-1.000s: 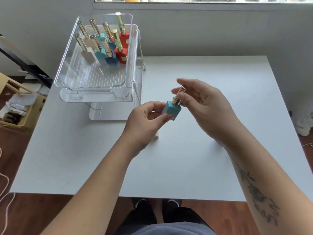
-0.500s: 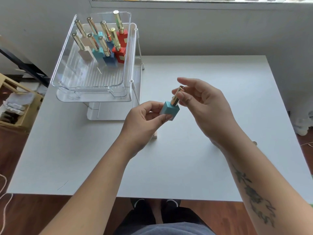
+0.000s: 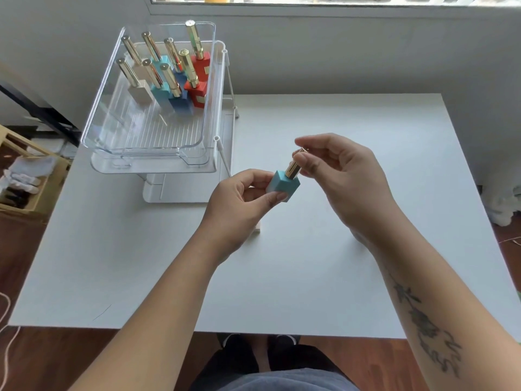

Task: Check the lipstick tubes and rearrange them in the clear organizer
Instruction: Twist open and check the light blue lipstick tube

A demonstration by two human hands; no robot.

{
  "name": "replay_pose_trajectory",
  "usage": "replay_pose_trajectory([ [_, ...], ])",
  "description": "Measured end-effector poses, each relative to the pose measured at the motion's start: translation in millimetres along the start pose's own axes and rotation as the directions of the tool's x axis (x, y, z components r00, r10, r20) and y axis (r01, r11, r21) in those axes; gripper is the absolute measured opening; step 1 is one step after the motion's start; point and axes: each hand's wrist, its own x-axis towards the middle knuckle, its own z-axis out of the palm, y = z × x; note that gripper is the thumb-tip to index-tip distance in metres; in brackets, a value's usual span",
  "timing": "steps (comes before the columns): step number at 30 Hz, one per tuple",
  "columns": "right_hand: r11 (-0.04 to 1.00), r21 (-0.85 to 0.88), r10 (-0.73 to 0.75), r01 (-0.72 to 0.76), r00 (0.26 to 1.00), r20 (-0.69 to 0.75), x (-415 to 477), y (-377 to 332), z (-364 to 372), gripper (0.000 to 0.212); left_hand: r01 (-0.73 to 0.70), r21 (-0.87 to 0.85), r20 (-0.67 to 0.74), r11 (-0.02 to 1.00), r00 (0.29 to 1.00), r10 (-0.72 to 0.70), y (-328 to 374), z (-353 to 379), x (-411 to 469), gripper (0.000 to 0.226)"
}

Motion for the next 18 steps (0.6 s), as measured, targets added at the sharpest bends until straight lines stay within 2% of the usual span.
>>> replay_pose_trajectory([
  [2, 1.000, -0.018, 0.011, -0.012, 0.999, -0.034, 1.9, -0.9, 0.7, 0.014, 0.003, 0.014, 0.004, 1.000, 1.000, -0.004, -0.5, 1.1, -0.2, 0.021],
  [5, 0.998, -0.057, 0.024, -0.027, 0.998, -0.056, 3.2, -0.9, 0.7, 0.023, 0.002, -0.003, -0.005, 1.000, 1.000, -0.002, -1.0, 2.5, 0.5, 0.021],
  [9, 0.998, -0.036, 0.046, -0.045, 0.998, 0.035, 3.1, -0.9, -2.9, 0.035, -0.008, -0.013, -0.006, 1.000, 1.000, 0.008, -0.5, 2.8, 2.9, 0.021],
  [12, 0.999, 0.026, 0.034, -0.035, 0.997, 0.063, 2.8, -2.8, -3.1, 0.031, -0.010, -0.011, -0.006, 1.000, 1.000, 0.010, -0.3, 2.3, 4.2, 0.021],
  [16, 0.999, 0.021, 0.025, -0.025, 1.000, 0.001, 5.5, -2.9, -1.3, 0.016, -0.013, -0.009, -0.008, 1.000, 1.000, 0.013, -1.0, 0.9, 3.9, 0.020],
  [18, 0.999, 0.028, 0.027, -0.026, 0.999, -0.032, 6.5, -2.2, 0.3, 0.016, -0.015, -0.008, -0.007, 1.000, 1.000, 0.015, -1.5, 0.7, 3.6, 0.020],
])
